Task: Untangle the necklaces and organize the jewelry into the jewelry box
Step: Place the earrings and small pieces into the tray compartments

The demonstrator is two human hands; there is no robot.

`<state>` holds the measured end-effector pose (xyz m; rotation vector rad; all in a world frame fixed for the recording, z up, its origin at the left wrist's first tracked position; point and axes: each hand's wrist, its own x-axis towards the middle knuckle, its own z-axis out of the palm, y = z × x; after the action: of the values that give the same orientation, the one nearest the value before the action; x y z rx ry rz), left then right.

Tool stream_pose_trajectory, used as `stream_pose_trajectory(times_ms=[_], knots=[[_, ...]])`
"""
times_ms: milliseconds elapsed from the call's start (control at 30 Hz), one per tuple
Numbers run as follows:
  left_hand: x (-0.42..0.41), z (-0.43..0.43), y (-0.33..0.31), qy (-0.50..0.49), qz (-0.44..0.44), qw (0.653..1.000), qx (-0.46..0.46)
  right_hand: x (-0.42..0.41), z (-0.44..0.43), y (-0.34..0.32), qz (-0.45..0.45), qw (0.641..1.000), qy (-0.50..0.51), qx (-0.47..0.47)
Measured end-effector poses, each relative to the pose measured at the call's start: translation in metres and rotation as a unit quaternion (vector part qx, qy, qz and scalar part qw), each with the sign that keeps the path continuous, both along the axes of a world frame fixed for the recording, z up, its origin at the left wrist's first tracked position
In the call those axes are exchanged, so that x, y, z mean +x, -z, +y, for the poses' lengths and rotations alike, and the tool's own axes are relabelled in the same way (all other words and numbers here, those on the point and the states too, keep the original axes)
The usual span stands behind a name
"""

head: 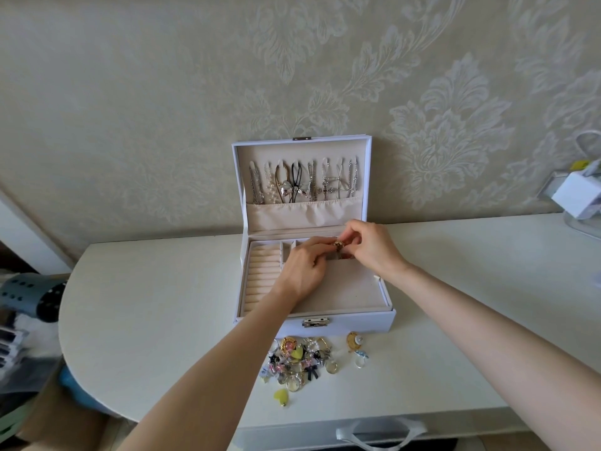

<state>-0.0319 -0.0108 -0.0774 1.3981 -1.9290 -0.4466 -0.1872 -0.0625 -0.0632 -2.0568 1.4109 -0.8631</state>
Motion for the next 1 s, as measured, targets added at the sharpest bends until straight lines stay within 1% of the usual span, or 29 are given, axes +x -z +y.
stream_pose_trajectory(times_ms=[233,367,433,567,633,833,1000], knots=[[-0.001,0.002,-0.002,0.006,0.009,1.000,-0.009,0.000,-0.004,0.006,-0.004,1.000,0.001,-0.030],[-0.001,-0.002,0.001,-0.002,0.004,1.000,0.001,0.000,-0.005,0.011,0.062,0.996,-0.019,-0.063],[-0.001,-0.003,0.004,-0.016,-0.022,1.000,-0.012,0.000,-0.005,0.012,0.091,0.992,-0.031,-0.081],[0.000,-0.004,0.009,-0.082,-0.128,0.985,-0.077,-0.002,-0.005,0.009,0.037,0.996,0.001,-0.083],[0.000,-0.004,0.009,-0.095,-0.152,0.980,-0.088,-0.002,-0.007,0.009,0.035,0.996,0.023,-0.083],[-0.001,-0.004,0.008,-0.093,-0.147,0.981,-0.083,0.009,-0.010,0.001,0.108,0.991,0.041,-0.062],[-0.001,-0.005,0.010,-0.092,-0.144,0.982,-0.084,0.016,-0.006,0.001,0.170,0.982,0.042,-0.072]])
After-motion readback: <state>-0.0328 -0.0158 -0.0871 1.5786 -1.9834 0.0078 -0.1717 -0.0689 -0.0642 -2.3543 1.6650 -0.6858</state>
